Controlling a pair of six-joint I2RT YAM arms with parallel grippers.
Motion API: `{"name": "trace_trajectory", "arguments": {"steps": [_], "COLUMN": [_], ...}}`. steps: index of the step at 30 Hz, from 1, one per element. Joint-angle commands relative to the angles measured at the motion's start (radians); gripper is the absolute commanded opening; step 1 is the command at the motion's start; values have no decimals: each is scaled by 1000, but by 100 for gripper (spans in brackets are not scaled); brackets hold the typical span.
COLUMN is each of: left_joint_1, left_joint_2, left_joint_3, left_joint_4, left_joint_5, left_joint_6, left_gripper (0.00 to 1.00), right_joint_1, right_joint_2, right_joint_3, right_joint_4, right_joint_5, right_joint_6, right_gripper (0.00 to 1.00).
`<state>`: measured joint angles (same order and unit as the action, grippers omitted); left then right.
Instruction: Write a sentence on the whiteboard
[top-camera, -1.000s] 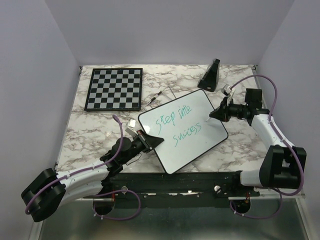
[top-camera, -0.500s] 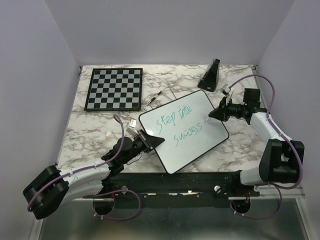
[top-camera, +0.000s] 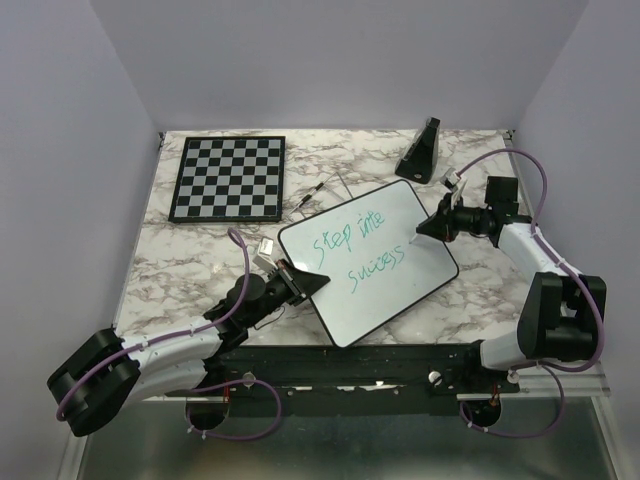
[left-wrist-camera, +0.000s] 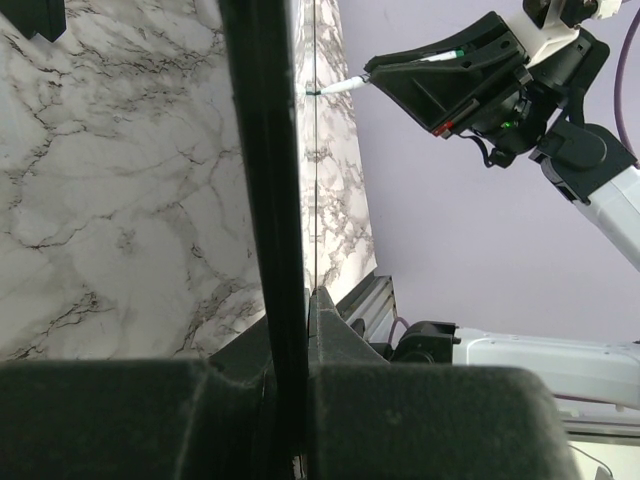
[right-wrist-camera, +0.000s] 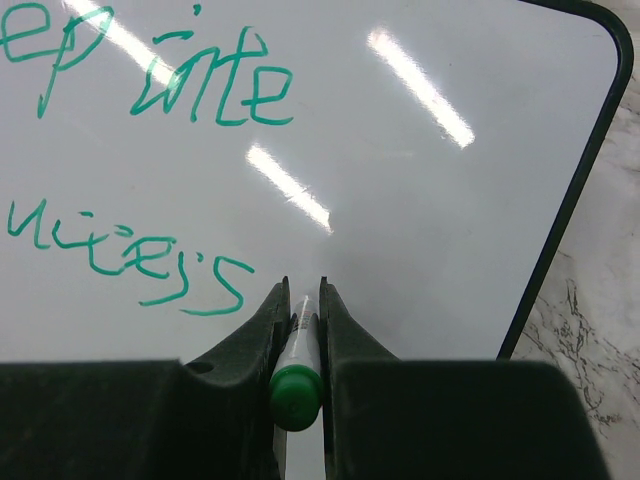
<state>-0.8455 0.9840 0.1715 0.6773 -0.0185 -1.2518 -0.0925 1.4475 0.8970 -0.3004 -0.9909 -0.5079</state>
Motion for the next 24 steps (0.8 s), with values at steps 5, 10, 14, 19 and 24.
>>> {"name": "trace_trajectory", "arguments": {"steps": [5,10,14,19,24], "left_joint_1": [-1,-1,0,-1,0], "left_joint_2": [7,4,1,-2,-13], "left_joint_3": [22,20,20,17,16], "left_joint_4": [70,65,65,65,59], "left_joint_5": [12,9,8,8,5], "left_joint_6": [43,43,46,45,46], "left_gripper": [0,0,0,0,0], "right_joint_1": [5,5,5,5,5], "right_joint_2": [14,17,19,19,4], "right_joint_3": [-1,-1,-1,10,5], "right_joint_4": [115,126,104,72,47], "right_joint_5": [47,89,116,130,121], "right_joint_6": [81,97,75,54,23], "right_gripper": [1,1,1,1,1]}}
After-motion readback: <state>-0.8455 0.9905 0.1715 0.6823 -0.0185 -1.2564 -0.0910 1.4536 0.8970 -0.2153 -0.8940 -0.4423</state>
